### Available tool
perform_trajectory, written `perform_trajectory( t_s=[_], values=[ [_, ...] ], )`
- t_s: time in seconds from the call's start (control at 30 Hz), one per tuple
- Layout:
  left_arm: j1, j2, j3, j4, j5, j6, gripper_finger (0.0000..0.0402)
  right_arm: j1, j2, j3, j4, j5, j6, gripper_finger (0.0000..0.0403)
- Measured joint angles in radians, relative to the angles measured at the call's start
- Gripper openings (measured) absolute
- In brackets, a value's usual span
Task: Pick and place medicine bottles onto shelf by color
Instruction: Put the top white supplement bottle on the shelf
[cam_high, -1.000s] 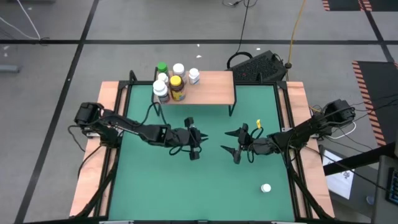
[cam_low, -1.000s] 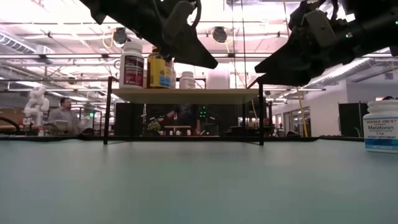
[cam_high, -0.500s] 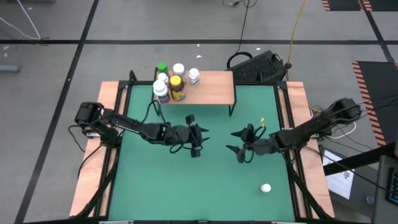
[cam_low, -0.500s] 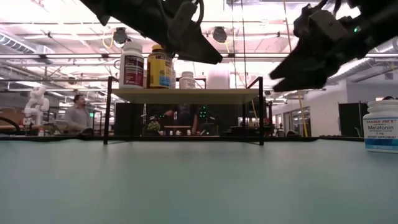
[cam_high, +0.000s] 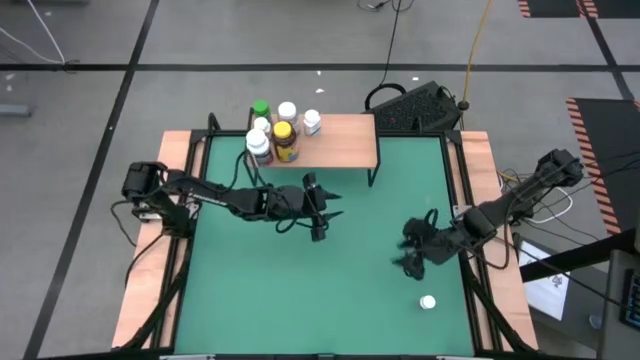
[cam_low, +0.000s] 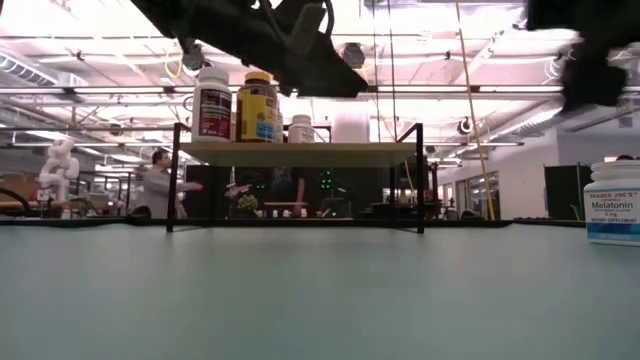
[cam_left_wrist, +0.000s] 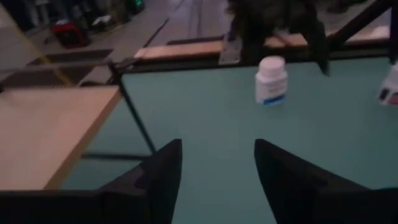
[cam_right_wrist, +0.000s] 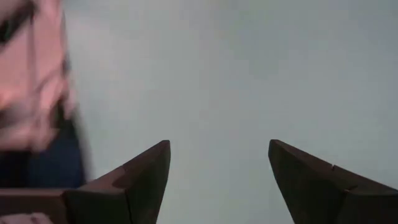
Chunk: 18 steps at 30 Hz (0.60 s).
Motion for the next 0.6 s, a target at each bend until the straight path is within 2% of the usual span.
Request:
perform_trajectory(
  t_s=[0.07,0.17,0.33,0.6],
  values=[
    [0.011,0.0,0.0,0.025,0.048,0.017,0.0199,0.031,0.008,-0.005,-0.027,-0.129,0.072,0.0257],
    [0.02,0.0,0.0,0.064,0.105,0.029,0.0196,0.078,0.013,-0.024,-0.066,-0.207,0.209,0.0249],
    [0.023,0.0,0.0,0.114,0.216,0.146,0.0197,0.12,0.012,-0.073,-0.084,-0.208,0.393,0.0243],
    [0.026,0.01,0.001,0.179,0.235,0.175,0.0198,0.155,0.012,-0.204,-0.084,-0.205,0.485,0.0242]
  ],
)
